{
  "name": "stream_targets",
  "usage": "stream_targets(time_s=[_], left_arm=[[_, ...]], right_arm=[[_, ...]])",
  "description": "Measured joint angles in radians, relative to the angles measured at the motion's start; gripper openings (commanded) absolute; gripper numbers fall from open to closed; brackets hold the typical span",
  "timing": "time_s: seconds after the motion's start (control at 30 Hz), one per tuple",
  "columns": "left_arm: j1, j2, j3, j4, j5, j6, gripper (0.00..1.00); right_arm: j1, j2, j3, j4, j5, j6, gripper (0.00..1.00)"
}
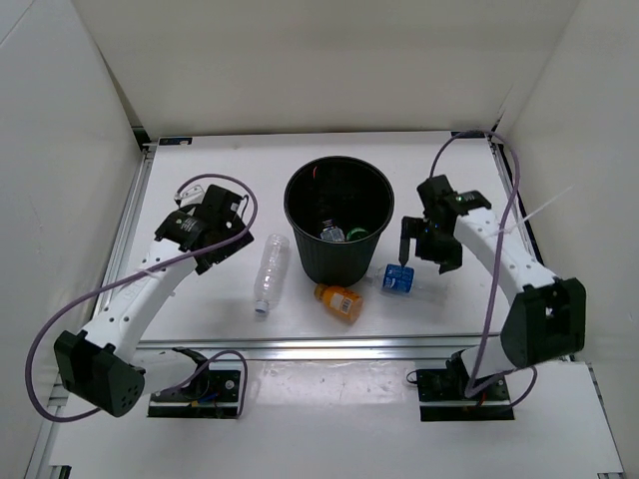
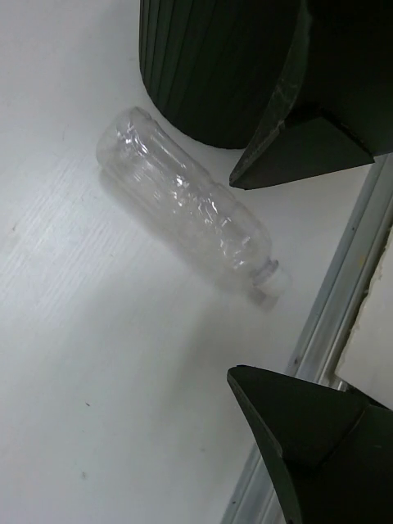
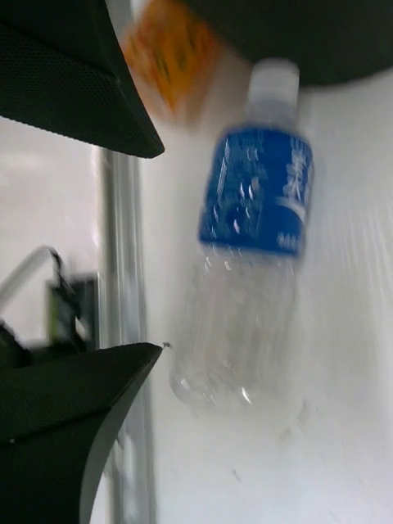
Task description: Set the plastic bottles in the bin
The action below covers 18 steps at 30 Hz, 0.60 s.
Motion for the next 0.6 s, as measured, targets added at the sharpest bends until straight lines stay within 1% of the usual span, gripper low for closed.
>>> stream_targets(time_s=[0.07,0.13,0.23,0.3,0.4,0.6], left_arm=[[0.020,-0.012,-0.016,-0.013,0.022,0.001,1.00],[0.042,-0.032,-0.017,-0.011,0.047,0.007,1.00],[0.066,-0.055,-0.014,-0.009,0.076,0.025,1.00],[0.073,-0.058,-0.006,-0.009,0.094,0.043,1.00],[0.074,-0.058,-0.002,-0.010,0.120,0.067,1.00],[0.074,-0.047,-0.001,-0.020,0.165,0.100,1.00]], right_arm=[[0.037,-0.071,-0.109,0.077,0.081,-0.059,0.93],[0.061,-0.192,-0.251,0.188,0.132,-0.135,0.91],[0.067,-0.413,-0.454,0.365,0.168,-0.303,0.91],[0.059,-0.528,-0.557,0.472,0.163,-0.435,0.91],[0.039,-0.551,-0.601,0.557,0.109,-0.591,0.88],[0.003,-0.451,-0.607,0.653,-0.084,-0.840,0.86]])
